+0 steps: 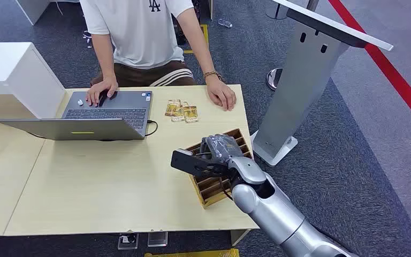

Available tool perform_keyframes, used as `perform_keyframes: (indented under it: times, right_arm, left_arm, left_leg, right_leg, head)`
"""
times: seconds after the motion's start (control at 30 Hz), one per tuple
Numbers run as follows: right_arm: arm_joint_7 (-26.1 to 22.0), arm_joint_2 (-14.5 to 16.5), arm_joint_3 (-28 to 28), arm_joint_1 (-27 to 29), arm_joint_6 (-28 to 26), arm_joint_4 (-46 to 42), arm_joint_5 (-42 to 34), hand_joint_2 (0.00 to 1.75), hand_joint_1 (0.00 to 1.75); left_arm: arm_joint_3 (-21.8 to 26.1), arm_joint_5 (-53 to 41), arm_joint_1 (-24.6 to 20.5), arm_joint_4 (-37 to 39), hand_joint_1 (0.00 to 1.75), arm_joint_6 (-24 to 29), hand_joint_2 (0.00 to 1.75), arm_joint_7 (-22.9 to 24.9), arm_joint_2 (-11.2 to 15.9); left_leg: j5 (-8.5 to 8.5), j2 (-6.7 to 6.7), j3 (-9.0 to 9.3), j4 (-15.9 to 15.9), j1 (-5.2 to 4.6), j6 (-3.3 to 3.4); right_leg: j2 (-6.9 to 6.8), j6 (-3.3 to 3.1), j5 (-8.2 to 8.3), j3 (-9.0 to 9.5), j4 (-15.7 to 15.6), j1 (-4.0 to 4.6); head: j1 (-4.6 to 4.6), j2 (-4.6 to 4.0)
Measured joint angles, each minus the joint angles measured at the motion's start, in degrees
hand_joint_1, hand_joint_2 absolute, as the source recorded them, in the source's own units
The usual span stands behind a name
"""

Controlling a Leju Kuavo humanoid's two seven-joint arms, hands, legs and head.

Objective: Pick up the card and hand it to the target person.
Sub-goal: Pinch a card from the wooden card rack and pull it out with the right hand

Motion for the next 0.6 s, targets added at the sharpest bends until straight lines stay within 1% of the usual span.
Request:
perform_keyframes:
  times: [0.2,0.33,0.6]
  right_arm:
    - [-0.1,0.0,0.0,0.0,0.0,0.0,-0.1,1.75,1.66]
    - [-0.1,0.1,0.0,0.0,0.0,0.0,-0.3,1.75,1.67]
    - [-0.2,0.1,0.0,0.0,0.0,0.0,-0.8,1.75,1.66]
  left_arm:
    - [0.0,0.0,0.0,0.0,0.00,0.0,0.00,0.0,0.0]
    - [0.0,-0.1,0.0,0.0,0.00,0.0,1.75,0.1,0.0]
    - [-0.1,-0.6,0.0,0.0,0.00,1.0,1.75,1.3,0.1]
  left_leg:
    - [0.00,0.00,0.00,0.0,0.00,0.00]
    - [0.00,0.00,0.00,0.0,0.00,0.00]
    - [0.00,0.00,0.00,0.0,0.00,0.00]
  right_leg:
    - [0.00,0.00,0.00,0.00,0.0,0.00]
    - [0.00,0.00,0.00,0.00,0.0,0.00]
    - [0.00,0.00,0.00,0.00,0.0,0.00]
  head:
    - [0.01,0.00]
    - [0.01,0.00]
    - [0.00,0.00]
